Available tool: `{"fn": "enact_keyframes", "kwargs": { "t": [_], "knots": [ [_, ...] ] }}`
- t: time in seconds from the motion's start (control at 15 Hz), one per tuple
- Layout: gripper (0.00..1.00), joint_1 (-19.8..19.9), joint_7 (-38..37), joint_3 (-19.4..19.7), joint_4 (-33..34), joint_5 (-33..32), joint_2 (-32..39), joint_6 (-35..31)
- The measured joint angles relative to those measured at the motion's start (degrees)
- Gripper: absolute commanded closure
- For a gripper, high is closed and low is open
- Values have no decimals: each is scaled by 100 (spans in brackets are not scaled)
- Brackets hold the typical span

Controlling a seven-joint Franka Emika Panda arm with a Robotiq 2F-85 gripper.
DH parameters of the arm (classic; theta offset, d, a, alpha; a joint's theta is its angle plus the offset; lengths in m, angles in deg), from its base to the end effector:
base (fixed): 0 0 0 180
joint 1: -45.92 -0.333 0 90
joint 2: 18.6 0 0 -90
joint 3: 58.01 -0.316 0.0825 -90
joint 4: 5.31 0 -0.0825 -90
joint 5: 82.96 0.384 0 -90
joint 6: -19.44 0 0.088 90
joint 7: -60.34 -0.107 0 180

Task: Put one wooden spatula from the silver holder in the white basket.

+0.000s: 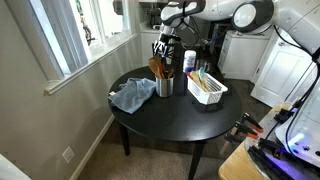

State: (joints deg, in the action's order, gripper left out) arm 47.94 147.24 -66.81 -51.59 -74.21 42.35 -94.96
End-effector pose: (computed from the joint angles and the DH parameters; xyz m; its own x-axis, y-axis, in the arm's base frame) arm 0.8074 0.0472 0.2906 0.0598 0.9575 0.2822 0.9907 -0.0915 0.1006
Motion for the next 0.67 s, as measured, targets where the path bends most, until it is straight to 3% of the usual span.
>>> {"fn": "enact_keyframes", "kwargs": {
  "t": [0.47, 0.67],
  "knots": [
    [92, 4, 34, -35, 186, 0, 14, -15],
    [97, 6, 34, -36, 235, 1, 13, -15]
  ]
}}
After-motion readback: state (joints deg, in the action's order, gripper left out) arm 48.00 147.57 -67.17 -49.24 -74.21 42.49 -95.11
